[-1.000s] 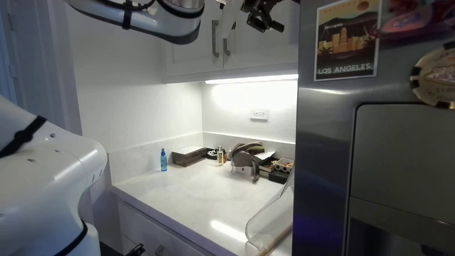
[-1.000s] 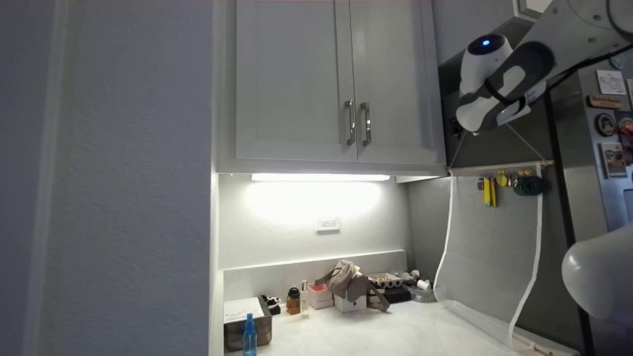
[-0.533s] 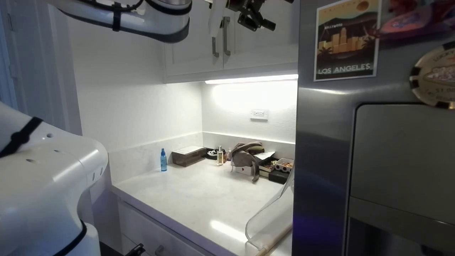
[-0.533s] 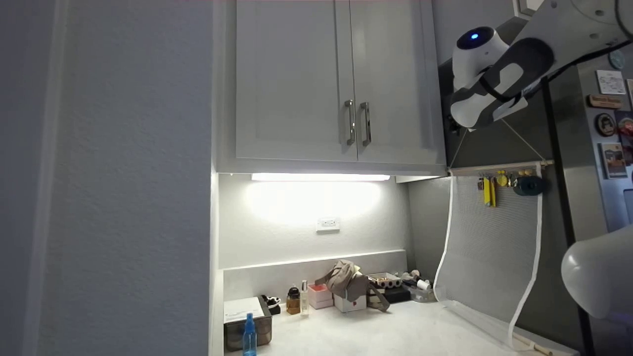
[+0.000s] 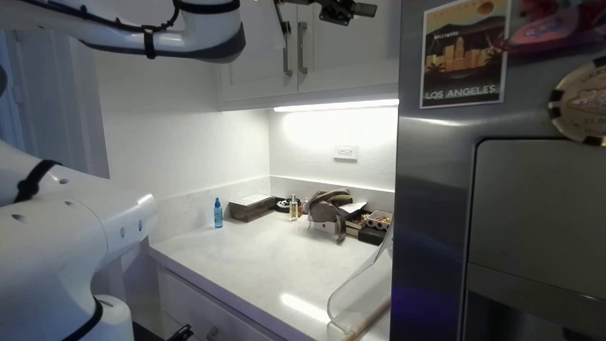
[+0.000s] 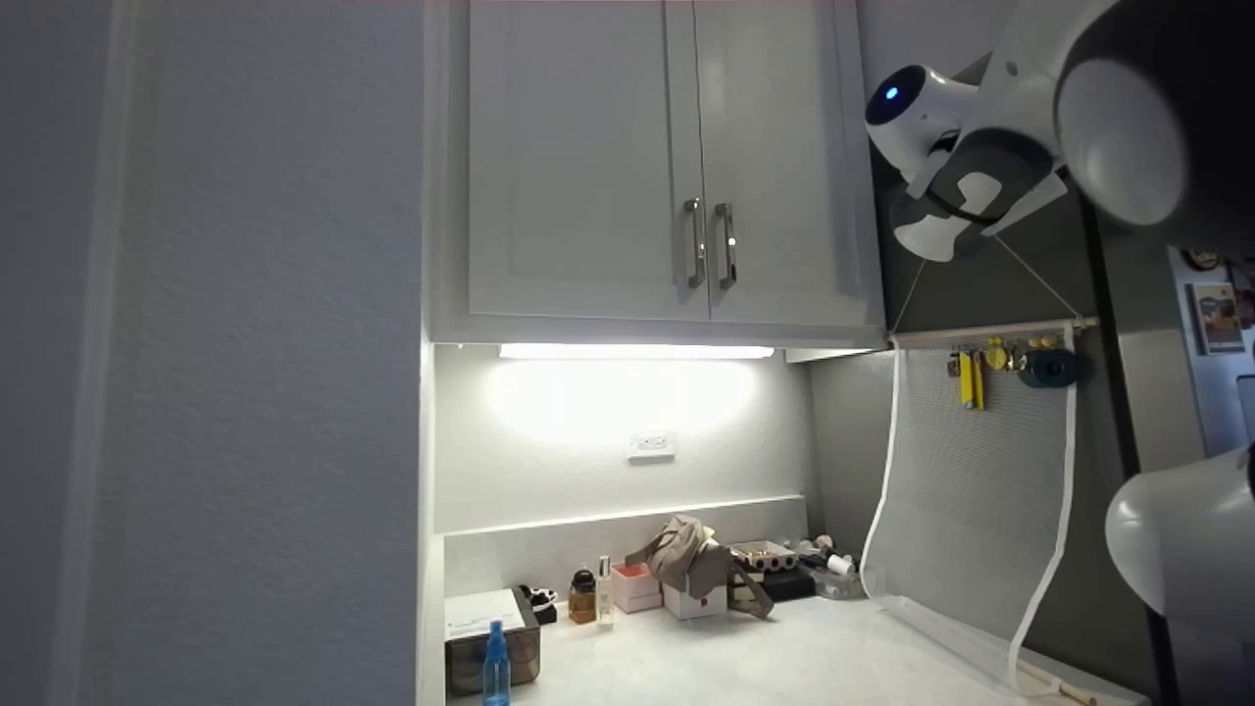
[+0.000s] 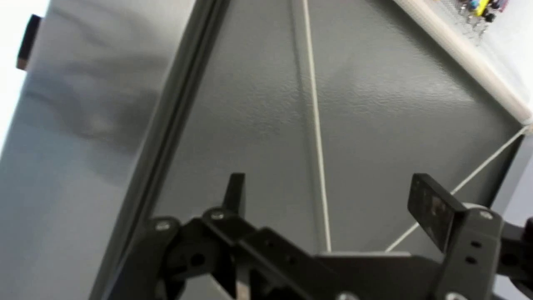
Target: Take the net from the fridge and put it on the countertop
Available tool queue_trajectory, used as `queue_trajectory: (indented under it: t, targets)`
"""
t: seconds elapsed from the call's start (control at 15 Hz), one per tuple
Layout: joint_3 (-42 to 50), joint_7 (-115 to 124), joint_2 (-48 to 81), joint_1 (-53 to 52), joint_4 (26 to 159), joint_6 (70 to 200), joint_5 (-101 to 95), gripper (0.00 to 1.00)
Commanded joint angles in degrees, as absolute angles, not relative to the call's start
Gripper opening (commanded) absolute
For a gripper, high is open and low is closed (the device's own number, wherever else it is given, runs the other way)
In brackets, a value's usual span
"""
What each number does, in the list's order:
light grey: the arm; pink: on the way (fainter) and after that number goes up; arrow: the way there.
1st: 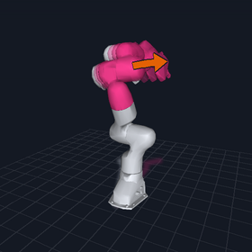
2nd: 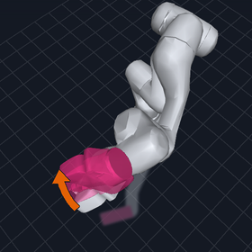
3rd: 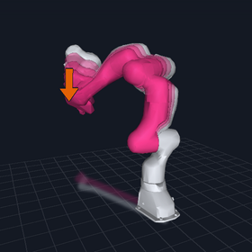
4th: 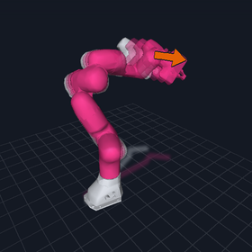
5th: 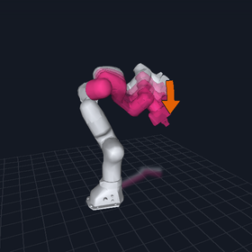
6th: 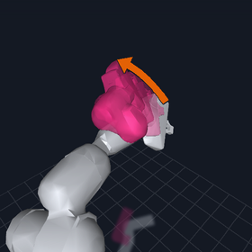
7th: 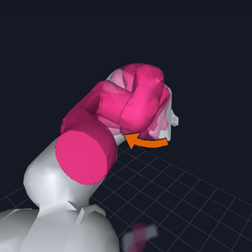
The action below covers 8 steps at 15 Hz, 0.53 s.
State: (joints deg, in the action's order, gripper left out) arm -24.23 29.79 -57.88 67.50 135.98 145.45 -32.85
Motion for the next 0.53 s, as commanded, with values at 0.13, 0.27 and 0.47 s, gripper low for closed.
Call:
queue_trajectory:
  t: [0.13,0.27,0.47]
  targets:
    - [-27.08,35.21,-59.92,77.65,135.09,144.70,-38.21,1.00]
    - [-28.09,36.60,-59.45,80.28,134.77,144.81,-39.82,1.00]
    - [-29.72,38.85,-58.66,83.06,134.06,145.14,-42.06,1.00]
